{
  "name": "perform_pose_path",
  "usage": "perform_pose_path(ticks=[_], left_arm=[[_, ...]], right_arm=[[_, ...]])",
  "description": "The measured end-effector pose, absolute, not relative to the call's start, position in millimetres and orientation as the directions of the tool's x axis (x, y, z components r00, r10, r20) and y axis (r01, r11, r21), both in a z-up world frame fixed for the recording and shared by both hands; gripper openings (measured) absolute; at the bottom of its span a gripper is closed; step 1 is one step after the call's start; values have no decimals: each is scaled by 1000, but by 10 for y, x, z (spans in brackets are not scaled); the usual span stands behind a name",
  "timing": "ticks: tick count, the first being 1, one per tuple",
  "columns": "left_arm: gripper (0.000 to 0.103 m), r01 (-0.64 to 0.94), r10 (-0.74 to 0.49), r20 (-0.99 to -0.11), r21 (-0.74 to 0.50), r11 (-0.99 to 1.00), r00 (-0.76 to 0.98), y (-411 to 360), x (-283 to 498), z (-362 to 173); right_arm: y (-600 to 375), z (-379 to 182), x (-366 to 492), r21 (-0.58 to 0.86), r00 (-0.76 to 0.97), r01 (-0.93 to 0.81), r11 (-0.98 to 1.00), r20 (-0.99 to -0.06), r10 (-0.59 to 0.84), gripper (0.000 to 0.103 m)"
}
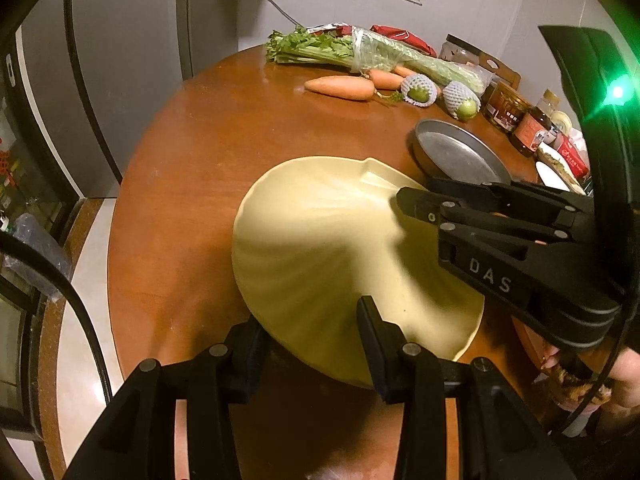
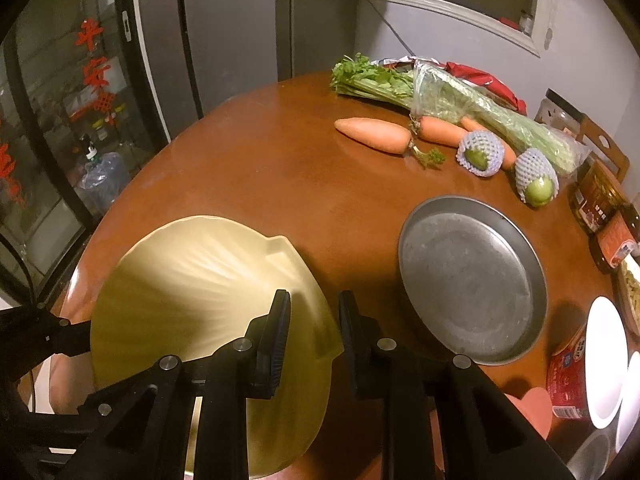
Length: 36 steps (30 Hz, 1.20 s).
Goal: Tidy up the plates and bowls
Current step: 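Lift the cream shell plate with the left tool and shift it aside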
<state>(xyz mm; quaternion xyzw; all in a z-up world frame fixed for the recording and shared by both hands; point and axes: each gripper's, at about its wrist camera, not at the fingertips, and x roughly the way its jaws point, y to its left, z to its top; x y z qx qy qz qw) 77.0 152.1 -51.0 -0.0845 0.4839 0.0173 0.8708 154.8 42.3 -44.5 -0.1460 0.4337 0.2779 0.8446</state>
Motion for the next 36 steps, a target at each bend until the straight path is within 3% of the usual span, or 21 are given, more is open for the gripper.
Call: perform_pose_path(ticks=[10,13,16,36], left_arm=[[44,-111,-50,-847,-128,986,530,1519,729,-518],[49,-123,-24,-850,-105,987,527,1514,724,-520],[54,-136,7,-849,-77,988,528,1516,706,-514],[58,-143,13,-794,-93,985,608,1528,522,-174]], right_arm=[[427,-435,1526,2,471,-590,807,-812,346,29],[427,-426,1520,24,461,-591,807,-810,362,37],[428,-405,1499,25,468,-590,807,-804,367,38],[164,-83,1335,26,535,-550,835,-757,376,44]])
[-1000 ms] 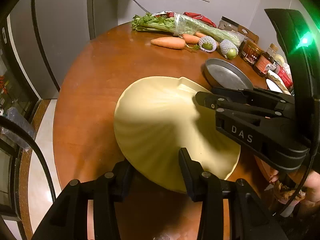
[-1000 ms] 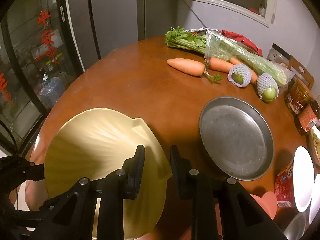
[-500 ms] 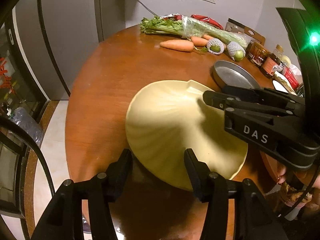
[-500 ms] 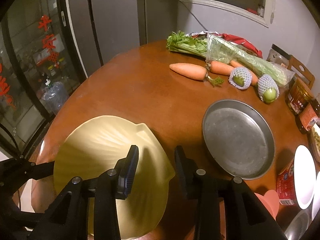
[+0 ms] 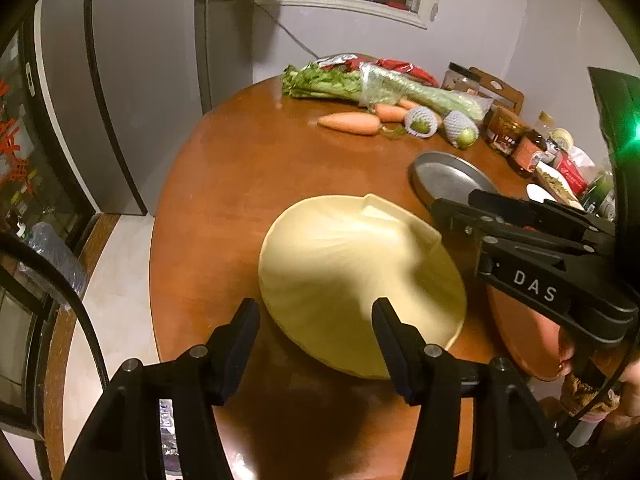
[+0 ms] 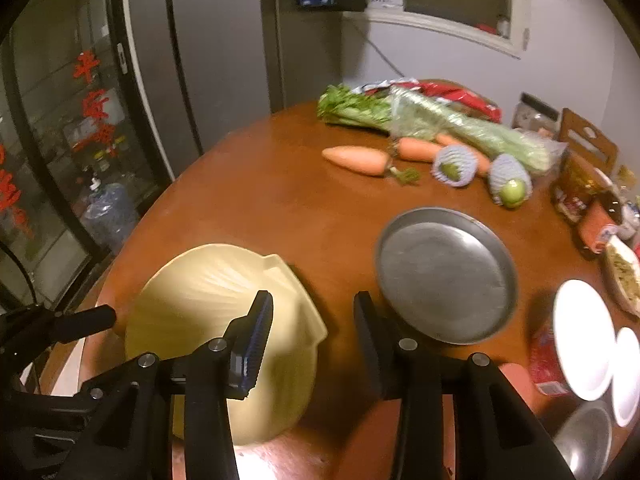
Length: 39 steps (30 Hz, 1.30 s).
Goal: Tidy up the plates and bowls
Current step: 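Lift the cream shell plate with the left tool and shift it aside, then set the shell plate down and open the left tool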
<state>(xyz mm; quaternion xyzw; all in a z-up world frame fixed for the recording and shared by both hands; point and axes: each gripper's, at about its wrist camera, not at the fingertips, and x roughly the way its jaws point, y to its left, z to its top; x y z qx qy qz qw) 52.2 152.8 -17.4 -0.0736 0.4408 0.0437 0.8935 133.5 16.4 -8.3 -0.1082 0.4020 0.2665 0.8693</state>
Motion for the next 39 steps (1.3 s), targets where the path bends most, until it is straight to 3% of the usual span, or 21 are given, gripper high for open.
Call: perform_pose_path(ticks=[20,39], left_arm=[[59,-28,-49,-748,-90,996,661,1001,216,112],[59,113,-159,-795,-114,987,585,239,351,-152]], right_arm=[[-631,370,852,38,630,-477,878,-681,372,48],[-1679,125,45,142,618,-367,919,-701,355,48]])
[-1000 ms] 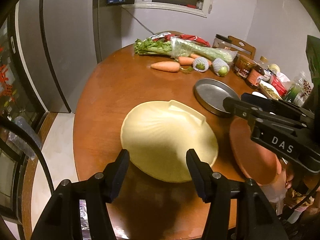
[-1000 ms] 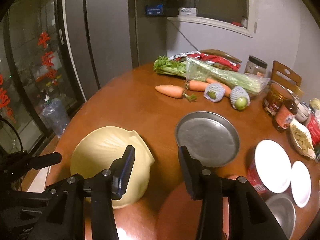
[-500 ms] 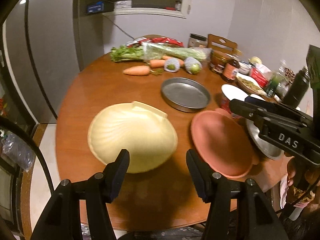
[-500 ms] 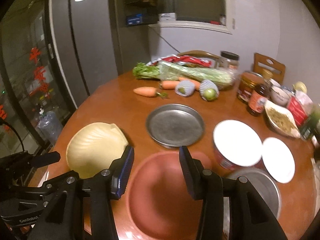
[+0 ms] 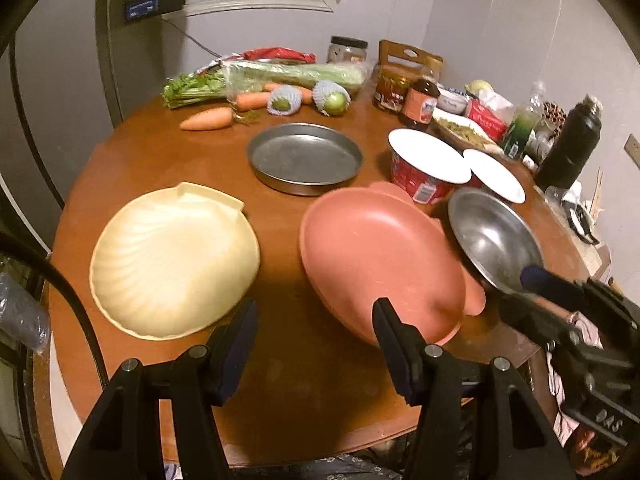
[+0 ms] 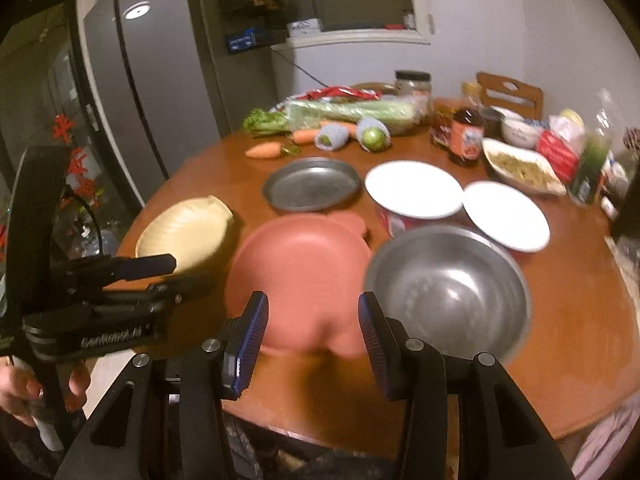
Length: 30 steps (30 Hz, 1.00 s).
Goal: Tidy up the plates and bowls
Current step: 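Set the shell plate down and open the left tool, then grip the rim of the salmon-pink bear-ear plate with the left tool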
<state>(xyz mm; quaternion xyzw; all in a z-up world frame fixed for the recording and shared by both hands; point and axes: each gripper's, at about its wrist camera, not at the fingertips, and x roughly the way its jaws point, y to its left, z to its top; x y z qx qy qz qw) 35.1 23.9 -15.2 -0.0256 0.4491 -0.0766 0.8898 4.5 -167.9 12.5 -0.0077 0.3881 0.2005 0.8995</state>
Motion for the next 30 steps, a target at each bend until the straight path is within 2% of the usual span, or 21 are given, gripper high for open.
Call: perform_pose_path(ticks=[15,30], left_arm=[[59,93,-162,-821,-133,987,547,166,509,-384],[59,134,-204,-820,-156,979,534,52,673,-531]], right_arm=[[-1868,-237,18,290,551,-260,921,-739,389,48],[-1776,-450,245,317,572,-144,938,-747,340,49]])
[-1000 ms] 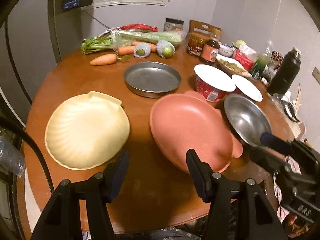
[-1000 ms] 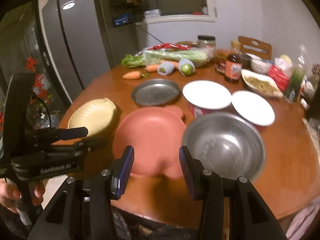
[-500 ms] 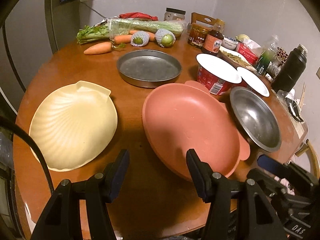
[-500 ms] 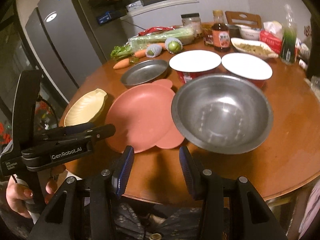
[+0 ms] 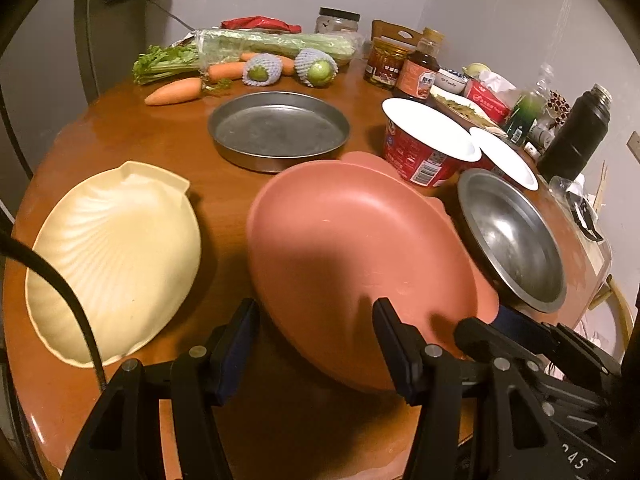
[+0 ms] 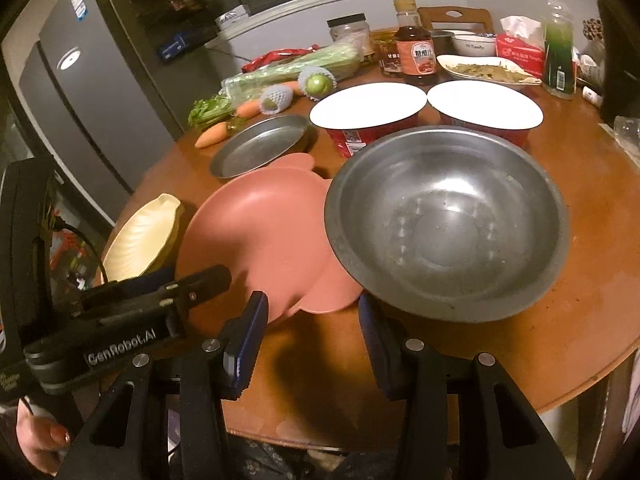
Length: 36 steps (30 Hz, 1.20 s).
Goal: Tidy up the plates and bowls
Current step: 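Grip the rim of the salmon-pink bear-ear plate with the left tool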
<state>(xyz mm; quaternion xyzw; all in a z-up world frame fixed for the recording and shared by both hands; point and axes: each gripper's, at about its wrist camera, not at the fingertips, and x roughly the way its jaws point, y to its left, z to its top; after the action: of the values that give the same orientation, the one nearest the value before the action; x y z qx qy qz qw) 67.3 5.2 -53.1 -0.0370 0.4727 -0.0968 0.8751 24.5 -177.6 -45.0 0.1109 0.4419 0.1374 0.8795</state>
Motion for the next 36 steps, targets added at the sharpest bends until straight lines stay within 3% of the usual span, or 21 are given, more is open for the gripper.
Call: perform_pose_path(ticks=[8,36], left_arm=[[50,145,-173,-812,-109,983,557,20,687,-565],[47,155,-196,-782,-129,980,592,213,378,-309]], right_arm=[[-1719,-472,313,285,597,-170,943,-732,329,47],[-1459,-209,183,274,616,-280,920,-684,391,32]])
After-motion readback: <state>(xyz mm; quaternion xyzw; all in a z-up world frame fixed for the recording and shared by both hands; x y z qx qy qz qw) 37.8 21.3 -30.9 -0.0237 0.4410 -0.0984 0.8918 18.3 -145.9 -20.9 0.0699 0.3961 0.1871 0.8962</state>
